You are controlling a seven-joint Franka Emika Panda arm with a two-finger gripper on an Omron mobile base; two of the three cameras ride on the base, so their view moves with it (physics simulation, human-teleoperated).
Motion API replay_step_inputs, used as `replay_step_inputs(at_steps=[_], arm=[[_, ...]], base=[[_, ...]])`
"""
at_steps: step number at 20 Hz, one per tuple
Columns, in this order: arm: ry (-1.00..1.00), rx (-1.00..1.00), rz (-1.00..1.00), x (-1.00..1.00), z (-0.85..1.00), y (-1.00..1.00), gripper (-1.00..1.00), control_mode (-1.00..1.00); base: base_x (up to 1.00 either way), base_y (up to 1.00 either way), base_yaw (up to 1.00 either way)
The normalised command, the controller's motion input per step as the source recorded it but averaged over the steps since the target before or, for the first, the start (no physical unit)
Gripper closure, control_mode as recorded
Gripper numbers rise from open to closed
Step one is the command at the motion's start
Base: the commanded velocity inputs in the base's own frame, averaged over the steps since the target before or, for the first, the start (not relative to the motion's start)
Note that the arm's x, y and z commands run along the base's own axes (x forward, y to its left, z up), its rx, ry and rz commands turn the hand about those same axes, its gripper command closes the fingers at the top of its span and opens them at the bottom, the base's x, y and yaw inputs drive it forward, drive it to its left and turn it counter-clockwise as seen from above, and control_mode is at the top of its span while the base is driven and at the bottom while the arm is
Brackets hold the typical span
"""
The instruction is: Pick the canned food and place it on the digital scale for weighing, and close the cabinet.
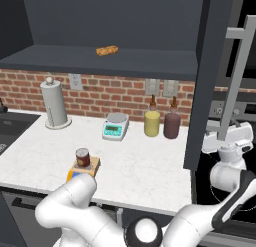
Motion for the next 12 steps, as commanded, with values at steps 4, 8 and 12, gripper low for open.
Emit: replay_step_inputs(at_steps=[4, 8, 12], arm=[[-0.30, -0.09, 0.00, -0.53, 0.18, 0.00, -1.00, -1.00], [-0.34, -0.12, 0.00, -0.63, 0.34, 0.00, -1.00, -1.00], [-0.24, -0.14, 0.00, -0.67, 0.30, 0.11, -1.00, -1.00]], base=[[0.00, 0.00, 0.00], [0.00, 0.00, 0.00], [0.00, 0.00, 0.00]])
